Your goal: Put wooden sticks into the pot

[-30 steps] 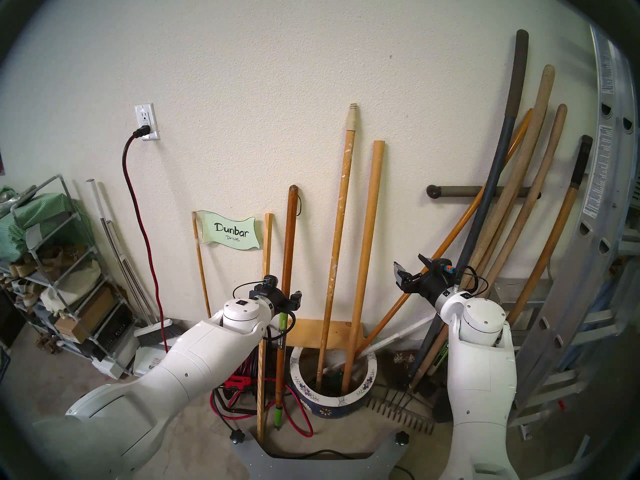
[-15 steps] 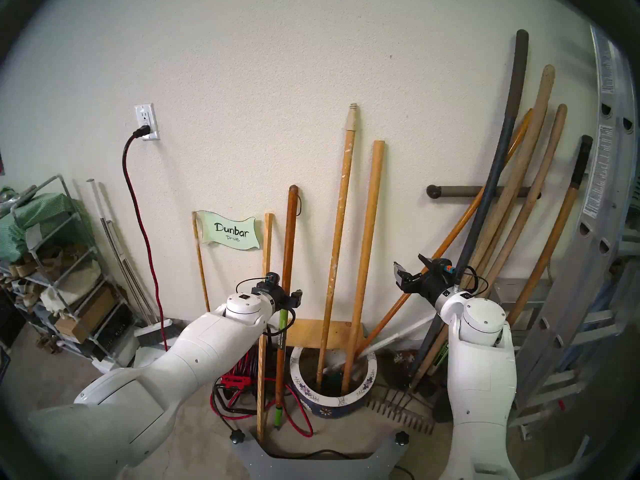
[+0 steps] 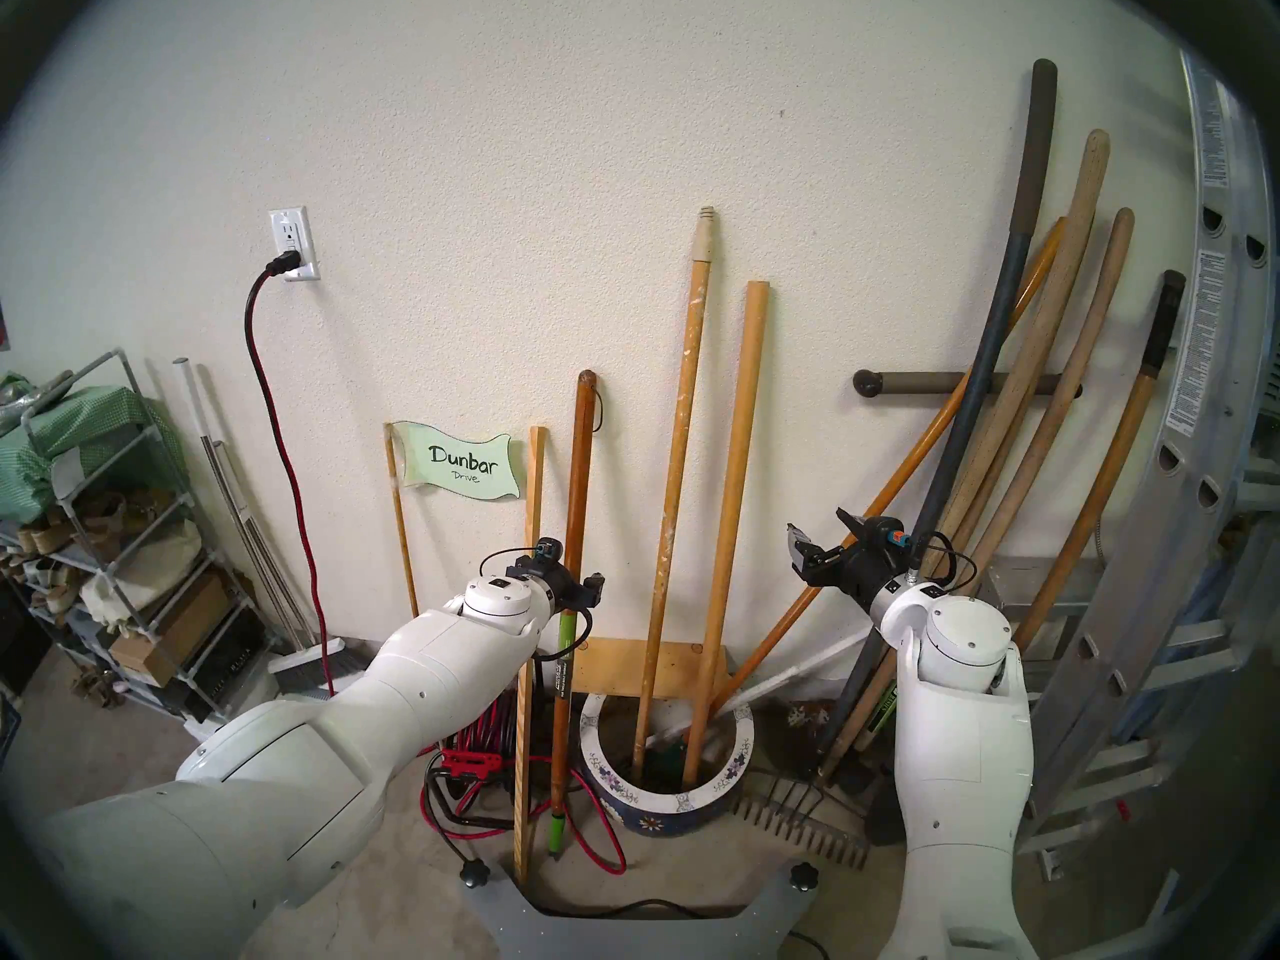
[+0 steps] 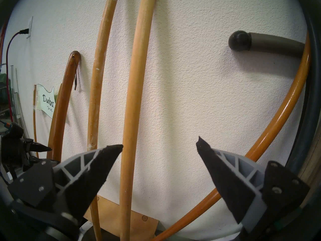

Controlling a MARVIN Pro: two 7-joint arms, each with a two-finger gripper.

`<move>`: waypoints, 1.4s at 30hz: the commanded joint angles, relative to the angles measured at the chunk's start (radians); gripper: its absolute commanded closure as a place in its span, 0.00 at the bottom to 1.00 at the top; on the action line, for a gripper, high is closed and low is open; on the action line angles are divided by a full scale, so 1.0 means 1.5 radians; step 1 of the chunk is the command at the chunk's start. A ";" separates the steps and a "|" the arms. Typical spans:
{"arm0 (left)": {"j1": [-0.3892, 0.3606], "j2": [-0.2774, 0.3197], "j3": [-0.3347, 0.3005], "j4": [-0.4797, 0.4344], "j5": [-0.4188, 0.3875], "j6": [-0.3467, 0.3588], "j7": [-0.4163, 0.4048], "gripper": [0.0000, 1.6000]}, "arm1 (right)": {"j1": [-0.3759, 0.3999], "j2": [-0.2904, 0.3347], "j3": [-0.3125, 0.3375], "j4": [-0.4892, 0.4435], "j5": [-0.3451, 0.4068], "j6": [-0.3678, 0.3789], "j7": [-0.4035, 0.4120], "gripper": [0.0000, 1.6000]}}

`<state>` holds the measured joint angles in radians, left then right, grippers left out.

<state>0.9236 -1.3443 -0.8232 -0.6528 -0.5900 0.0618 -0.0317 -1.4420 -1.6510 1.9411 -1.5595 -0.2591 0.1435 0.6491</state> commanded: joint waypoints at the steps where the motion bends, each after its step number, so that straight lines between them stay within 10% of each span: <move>1: -0.035 -0.035 -0.002 0.042 0.000 -0.014 0.000 0.00 | 0.001 -0.001 -0.002 -0.003 0.000 -0.001 0.001 0.00; 20: -0.089 -0.092 -0.011 0.199 0.006 -0.065 -0.033 0.18 | 0.001 -0.001 -0.002 -0.003 0.000 -0.001 0.001 0.00; 27: -0.111 -0.107 -0.015 0.250 0.006 -0.076 -0.043 0.41 | 0.001 -0.001 -0.002 -0.003 0.000 -0.001 0.001 0.00; 37: -0.126 -0.121 -0.025 0.300 0.004 -0.102 -0.065 0.98 | 0.001 -0.001 -0.002 -0.003 0.000 -0.001 0.001 0.00; 42: -0.121 -0.119 -0.031 0.296 0.002 -0.114 -0.069 1.00 | 0.001 -0.001 -0.002 -0.003 0.000 -0.001 0.001 0.00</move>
<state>0.7551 -1.5131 -0.8622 -0.2021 -0.5812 -0.0848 -0.1313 -1.4420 -1.6510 1.9411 -1.5595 -0.2591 0.1435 0.6491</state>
